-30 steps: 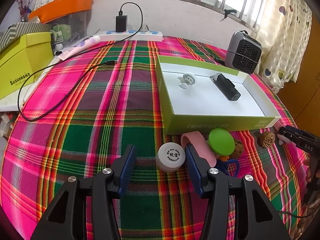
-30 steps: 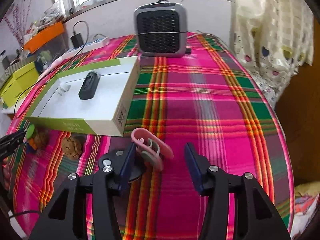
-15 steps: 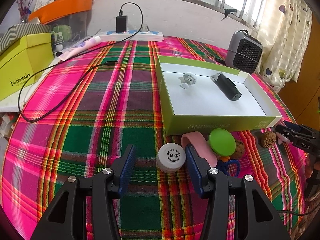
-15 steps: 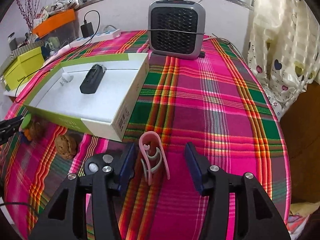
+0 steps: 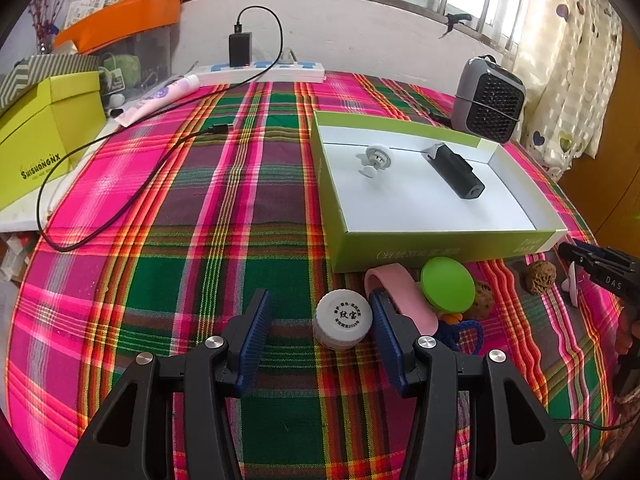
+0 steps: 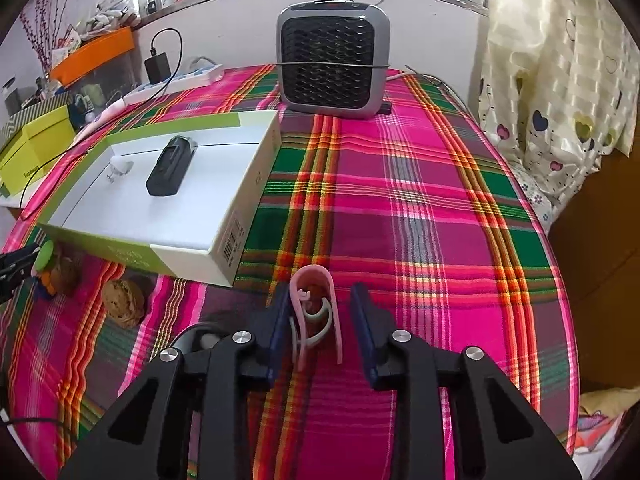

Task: Organize objects
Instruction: 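Lift the pink clip with the right gripper while the left grasps the white jar, then carry the white jar and pink clip over the white box with both grippers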

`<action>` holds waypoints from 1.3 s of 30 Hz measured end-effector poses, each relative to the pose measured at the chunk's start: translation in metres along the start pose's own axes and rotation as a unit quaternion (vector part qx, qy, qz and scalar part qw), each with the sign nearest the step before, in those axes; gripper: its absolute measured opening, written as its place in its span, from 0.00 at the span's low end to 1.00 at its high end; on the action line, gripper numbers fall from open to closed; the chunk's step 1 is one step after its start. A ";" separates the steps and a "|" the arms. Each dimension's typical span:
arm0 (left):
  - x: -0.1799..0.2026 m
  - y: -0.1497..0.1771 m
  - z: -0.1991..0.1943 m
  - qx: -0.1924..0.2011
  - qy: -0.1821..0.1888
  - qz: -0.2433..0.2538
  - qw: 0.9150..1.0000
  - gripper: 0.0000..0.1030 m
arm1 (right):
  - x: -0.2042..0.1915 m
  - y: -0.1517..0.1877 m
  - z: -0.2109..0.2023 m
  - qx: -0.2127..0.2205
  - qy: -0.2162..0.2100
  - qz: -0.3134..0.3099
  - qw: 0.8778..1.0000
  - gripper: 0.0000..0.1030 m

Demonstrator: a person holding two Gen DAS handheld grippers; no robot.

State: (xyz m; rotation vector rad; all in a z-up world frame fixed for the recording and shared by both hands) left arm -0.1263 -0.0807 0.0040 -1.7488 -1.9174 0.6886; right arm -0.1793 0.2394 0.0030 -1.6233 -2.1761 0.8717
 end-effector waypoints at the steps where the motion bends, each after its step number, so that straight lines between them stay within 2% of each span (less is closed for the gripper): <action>1: 0.000 0.000 0.000 0.000 -0.003 0.002 1.000 0.46 | 0.000 0.000 0.000 0.000 0.001 0.000 1.000 0.28; 3: 0.002 -0.001 0.000 0.000 -0.007 0.005 1.000 0.41 | -0.001 0.001 -0.001 0.001 0.001 0.000 1.000 0.25; 5: 0.003 -0.001 0.000 0.000 -0.008 0.008 1.000 0.31 | 0.000 0.001 -0.001 0.001 0.001 0.001 1.000 0.24; 9: 0.005 -0.001 0.000 0.001 -0.007 0.014 1.000 0.25 | -0.001 0.001 -0.001 0.001 0.002 0.001 1.000 0.24; 33: 0.005 -0.001 -0.001 0.002 -0.005 0.015 1.000 0.25 | 0.001 0.003 -0.002 0.002 0.005 0.005 1.000 0.24; 39: 0.006 -0.004 -0.006 0.010 -0.005 0.016 1.000 0.25 | 0.005 0.004 -0.006 0.002 -0.001 0.023 1.000 0.24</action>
Point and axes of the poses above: each gripper's, at about its wrist camera, not at the fingertips, and z roughly the way its jaws point, x to its right, y to its underside, the point moved 1 cm from there along z, roughly the way its jaws point, and after that the axes turned 9 degrees about -y, right-handed, at the moved point
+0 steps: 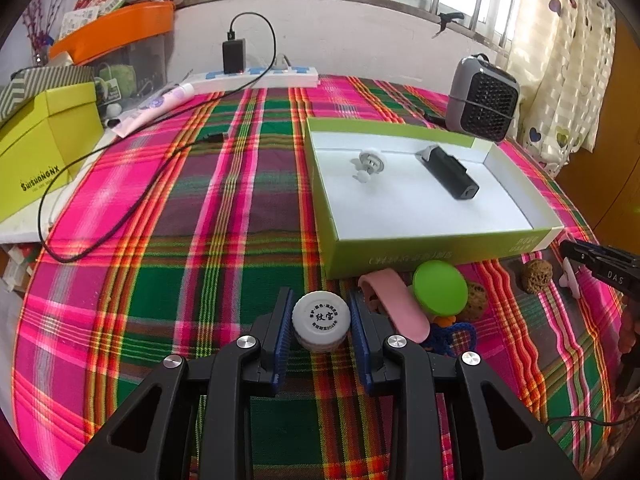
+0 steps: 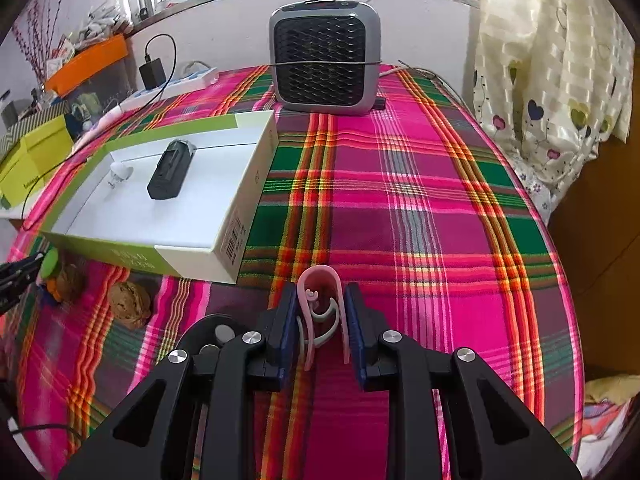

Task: Organize objects
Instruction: 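Carry the white jar and pink clip over the white box with both grippers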

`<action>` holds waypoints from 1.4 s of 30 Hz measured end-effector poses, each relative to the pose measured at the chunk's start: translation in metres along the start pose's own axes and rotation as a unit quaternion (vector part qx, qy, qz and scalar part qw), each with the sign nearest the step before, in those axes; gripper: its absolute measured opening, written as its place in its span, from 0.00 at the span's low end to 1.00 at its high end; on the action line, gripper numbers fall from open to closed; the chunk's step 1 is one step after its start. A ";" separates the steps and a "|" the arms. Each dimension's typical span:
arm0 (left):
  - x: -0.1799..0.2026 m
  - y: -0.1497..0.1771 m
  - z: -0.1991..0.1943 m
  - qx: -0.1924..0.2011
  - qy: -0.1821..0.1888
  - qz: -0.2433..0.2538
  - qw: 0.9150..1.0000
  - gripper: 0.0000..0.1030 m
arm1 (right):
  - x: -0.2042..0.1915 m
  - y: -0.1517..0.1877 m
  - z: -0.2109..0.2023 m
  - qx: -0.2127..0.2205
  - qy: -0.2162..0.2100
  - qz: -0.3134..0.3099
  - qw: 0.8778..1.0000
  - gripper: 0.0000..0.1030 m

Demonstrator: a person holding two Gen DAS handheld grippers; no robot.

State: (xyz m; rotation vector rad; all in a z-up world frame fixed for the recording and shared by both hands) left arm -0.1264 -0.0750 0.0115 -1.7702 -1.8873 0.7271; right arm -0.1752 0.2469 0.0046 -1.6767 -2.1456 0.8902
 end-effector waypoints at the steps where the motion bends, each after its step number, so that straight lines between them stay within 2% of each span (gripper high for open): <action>1: 0.000 -0.002 -0.002 0.004 0.000 0.000 1.000 0.25 | 0.000 -0.001 -0.001 0.001 0.001 0.000 1.000 0.24; 9: 0.002 -0.019 -0.016 0.022 0.009 -0.001 1.000 0.25 | -0.009 -0.016 -0.016 0.021 -0.001 -0.007 1.000 0.24; 17: 0.021 -0.054 -0.018 0.042 0.040 0.006 0.998 0.25 | -0.029 -0.042 -0.020 0.036 -0.037 -0.010 0.999 0.24; 26: 0.050 -0.085 0.011 0.017 0.081 0.012 0.996 0.25 | -0.048 -0.072 0.003 0.022 -0.060 -0.011 0.998 0.24; 42: 0.083 -0.121 0.072 -0.023 0.090 0.036 0.995 0.25 | -0.067 -0.107 0.065 -0.018 -0.056 -0.015 0.998 0.24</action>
Point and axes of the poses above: each gripper's, at about its wrist camera, not at the fingertips, and z roughly the way its jaws point, x to its right, y to its underside, the point moved 1 cm from there along z, roughly the way its jaws point, and after that the axes turned 9 degrees about -y, right-handed, at the moved point
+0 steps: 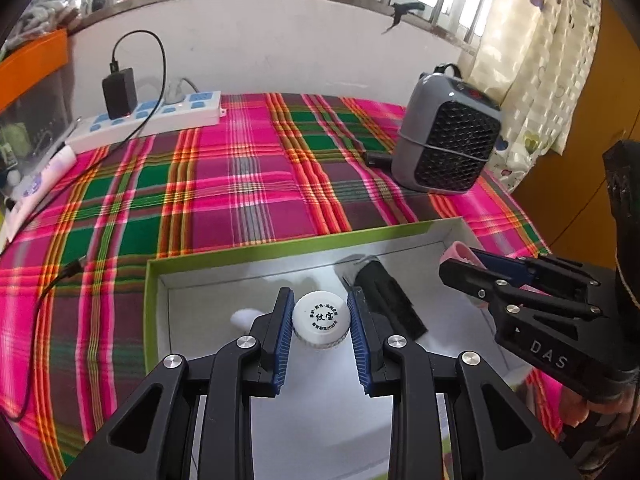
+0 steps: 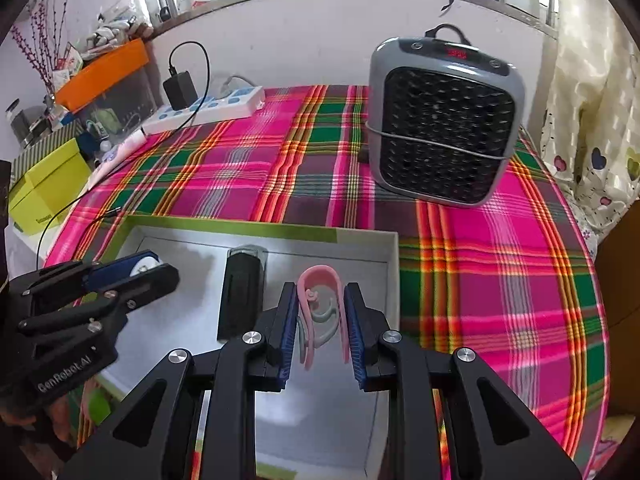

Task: Organize objects
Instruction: 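Carry the white jar and pink clip over the white box with both grippers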

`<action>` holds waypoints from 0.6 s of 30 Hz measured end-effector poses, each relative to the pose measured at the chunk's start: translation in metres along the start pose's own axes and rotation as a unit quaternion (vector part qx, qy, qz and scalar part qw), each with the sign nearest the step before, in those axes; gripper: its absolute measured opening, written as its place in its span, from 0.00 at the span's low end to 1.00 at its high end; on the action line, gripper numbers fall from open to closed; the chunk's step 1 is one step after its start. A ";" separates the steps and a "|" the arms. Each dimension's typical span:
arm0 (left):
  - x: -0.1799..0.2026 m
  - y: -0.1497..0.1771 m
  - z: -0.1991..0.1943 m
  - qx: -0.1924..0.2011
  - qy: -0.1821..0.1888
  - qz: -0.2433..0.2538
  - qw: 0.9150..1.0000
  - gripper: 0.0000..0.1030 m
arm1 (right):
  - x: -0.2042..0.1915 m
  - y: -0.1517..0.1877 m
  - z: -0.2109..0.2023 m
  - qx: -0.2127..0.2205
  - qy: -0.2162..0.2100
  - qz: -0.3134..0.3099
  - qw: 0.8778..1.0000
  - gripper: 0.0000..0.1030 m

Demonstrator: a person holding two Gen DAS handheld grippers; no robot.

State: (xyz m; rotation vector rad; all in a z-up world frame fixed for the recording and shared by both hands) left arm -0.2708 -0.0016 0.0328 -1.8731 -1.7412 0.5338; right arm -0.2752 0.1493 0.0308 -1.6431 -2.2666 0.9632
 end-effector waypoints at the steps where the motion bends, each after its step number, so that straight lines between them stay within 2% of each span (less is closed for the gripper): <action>1: 0.000 -0.002 0.006 -0.007 0.002 0.000 1.000 0.25 | 0.001 -0.002 0.003 -0.002 -0.001 0.003 1.000 0.24; 18: 0.002 -0.007 0.031 -0.033 0.002 0.006 0.999 0.25 | 0.004 -0.008 0.030 -0.026 0.018 0.005 1.000 0.24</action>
Point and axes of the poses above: each gripper's, at about its wrist camera, not at the fingertips, and z roughly the way its jaws point, x to its right, y to its underside, the point moved 1 cm from there along z, roughly the way its jaws point, and after that the axes turned 9 degrees about -y, right-handed, at the moved point
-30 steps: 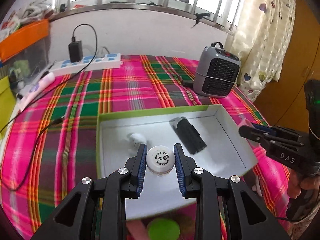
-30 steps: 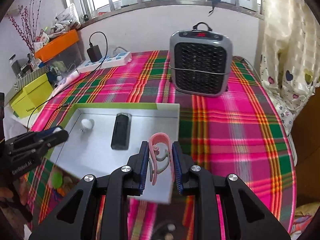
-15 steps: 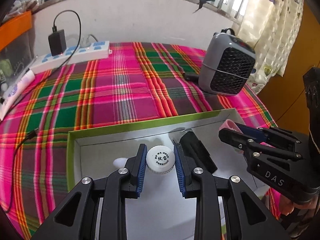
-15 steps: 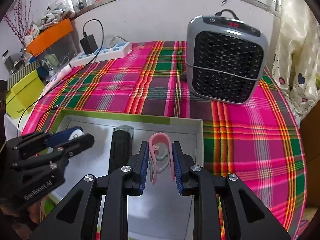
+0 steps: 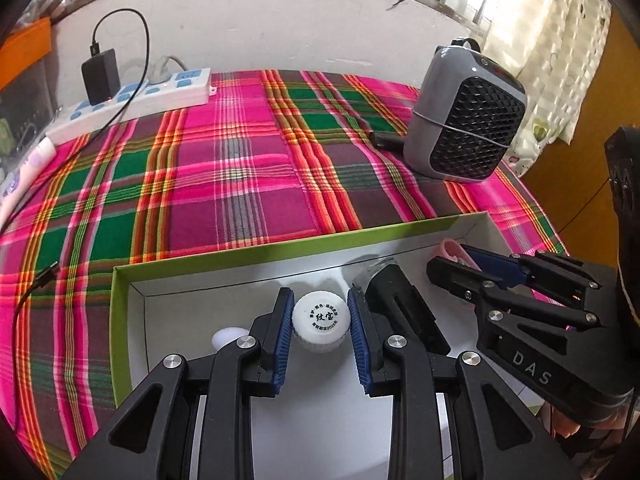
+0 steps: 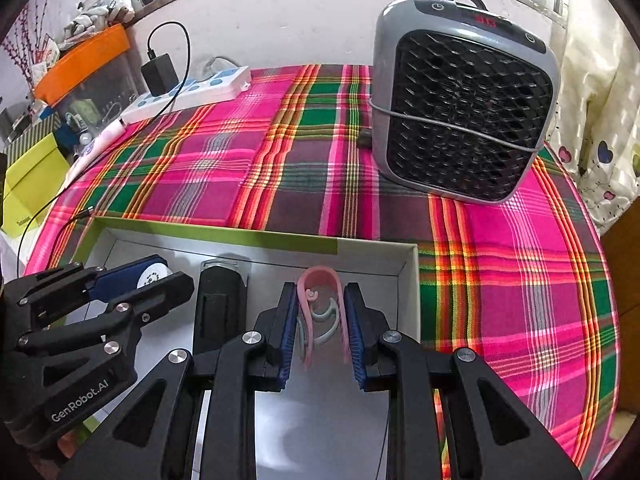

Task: Organize objects
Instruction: 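Carry the white jar and pink clip over the white box with both grippers, then open both grippers to drop the white jar and pink clip into the box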

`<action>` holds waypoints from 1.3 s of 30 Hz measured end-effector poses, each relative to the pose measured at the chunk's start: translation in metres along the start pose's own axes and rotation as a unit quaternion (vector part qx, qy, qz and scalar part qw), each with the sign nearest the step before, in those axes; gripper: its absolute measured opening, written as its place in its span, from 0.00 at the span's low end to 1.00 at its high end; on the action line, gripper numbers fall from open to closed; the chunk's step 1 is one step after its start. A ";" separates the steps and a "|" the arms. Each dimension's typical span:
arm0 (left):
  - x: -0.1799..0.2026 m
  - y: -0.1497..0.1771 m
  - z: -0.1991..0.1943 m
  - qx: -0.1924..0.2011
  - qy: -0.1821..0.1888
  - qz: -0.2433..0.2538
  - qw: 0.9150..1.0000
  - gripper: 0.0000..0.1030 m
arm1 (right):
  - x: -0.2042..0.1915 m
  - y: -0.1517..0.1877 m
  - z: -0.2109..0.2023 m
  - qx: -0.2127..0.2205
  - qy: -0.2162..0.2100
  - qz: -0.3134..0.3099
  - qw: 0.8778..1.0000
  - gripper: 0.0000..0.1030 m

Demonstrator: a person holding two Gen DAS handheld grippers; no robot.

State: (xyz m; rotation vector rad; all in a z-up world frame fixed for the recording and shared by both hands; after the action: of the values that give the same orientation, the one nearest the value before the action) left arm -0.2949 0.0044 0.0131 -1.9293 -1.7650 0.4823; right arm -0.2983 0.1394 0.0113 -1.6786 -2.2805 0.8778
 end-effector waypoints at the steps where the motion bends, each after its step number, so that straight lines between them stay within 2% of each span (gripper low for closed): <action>1: 0.000 0.000 0.000 0.000 0.000 0.001 1.000 0.25 | -0.001 0.000 0.001 -0.001 0.002 -0.002 1.000 0.24; 21: 0.001 -0.004 0.003 -0.004 -0.008 0.003 1.000 0.25 | -0.003 0.000 0.002 0.000 0.014 -0.009 1.000 0.24; 26: 0.001 -0.003 0.003 -0.005 -0.007 0.004 1.000 0.29 | -0.004 0.000 0.000 0.008 0.010 -0.008 1.000 0.41; 33: 0.002 0.001 -0.001 -0.005 -0.008 0.005 1.000 0.32 | -0.006 0.002 -0.001 0.008 0.010 -0.004 1.000 0.43; 39: 0.001 0.005 -0.017 0.012 -0.008 0.002 1.000 0.33 | -0.004 0.007 -0.012 0.019 0.008 0.008 1.000 0.43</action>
State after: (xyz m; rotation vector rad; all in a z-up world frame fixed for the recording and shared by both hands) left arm -0.2809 0.0031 0.0247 -1.9186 -1.7578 0.5186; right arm -0.2858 0.1417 0.0181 -1.6832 -2.2286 0.9033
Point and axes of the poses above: each gripper's, at about its wrist camera, not at the fingertips, and z roughly the way its jaws point, x to its right, y to its underside, the point moved 1 cm from there along z, roughly the way its jaws point, and after that the axes turned 9 degrees about -y, right-handed, at the moved point
